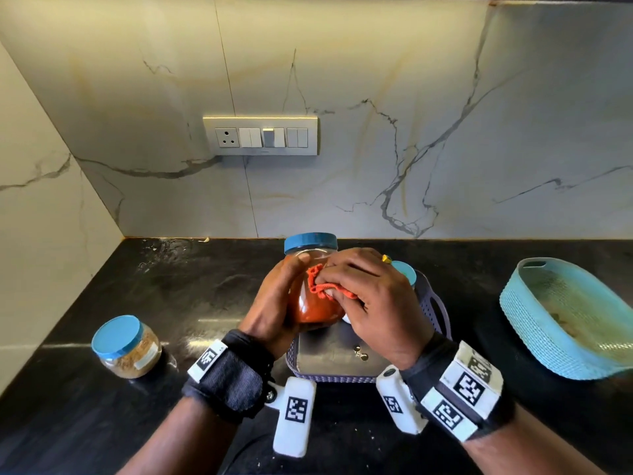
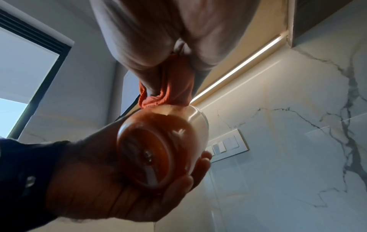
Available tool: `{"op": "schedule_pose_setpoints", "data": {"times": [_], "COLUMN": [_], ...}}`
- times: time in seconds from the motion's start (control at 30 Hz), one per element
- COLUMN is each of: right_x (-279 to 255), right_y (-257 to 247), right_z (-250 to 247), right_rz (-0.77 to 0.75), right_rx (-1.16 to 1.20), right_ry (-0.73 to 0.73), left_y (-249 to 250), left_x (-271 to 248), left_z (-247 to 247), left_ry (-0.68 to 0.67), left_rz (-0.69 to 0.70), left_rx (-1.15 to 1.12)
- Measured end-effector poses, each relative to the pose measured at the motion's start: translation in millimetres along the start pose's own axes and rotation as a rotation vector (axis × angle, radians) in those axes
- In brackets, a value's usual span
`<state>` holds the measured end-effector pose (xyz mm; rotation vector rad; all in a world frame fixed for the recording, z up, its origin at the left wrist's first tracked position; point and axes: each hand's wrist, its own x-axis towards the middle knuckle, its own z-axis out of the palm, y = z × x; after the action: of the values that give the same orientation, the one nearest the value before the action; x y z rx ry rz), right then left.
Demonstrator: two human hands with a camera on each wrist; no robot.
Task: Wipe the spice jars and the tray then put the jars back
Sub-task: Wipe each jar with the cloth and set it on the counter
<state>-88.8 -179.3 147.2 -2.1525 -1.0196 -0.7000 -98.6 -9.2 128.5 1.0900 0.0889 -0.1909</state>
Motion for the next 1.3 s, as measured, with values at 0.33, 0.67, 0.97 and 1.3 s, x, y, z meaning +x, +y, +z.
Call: {"op": "schedule_pose_setpoints", "data": {"times": [0.33, 0.67, 0.97, 1.3], "right_x": [7.9, 32.1, 11.5, 51.1], "right_y": [20.2, 55.9, 49.1, 57.1], "right_z": [-32.6, -44.3, -43.8, -46.7], "right_rz": [0.014, 0.122, -0.020, -0.029], "right_rx": [-0.024, 0.094, 0.044, -0.099], "right_ry": [0.012, 0.147, -0.039, 0.075], "left_y": [-6.6, -12.4, -2.7, -17.8], "left_x": [38.0, 44.2, 44.7, 52.1], "left_z": [27.9, 52.0, 44.3, 45.8], "left_ry": [0.100, 0.146, 0.157, 0.164], "left_rz": [0.114, 0.157, 0.186, 0.265], "left_rx": [-0.074, -0.019, 0.026, 0.173]}}
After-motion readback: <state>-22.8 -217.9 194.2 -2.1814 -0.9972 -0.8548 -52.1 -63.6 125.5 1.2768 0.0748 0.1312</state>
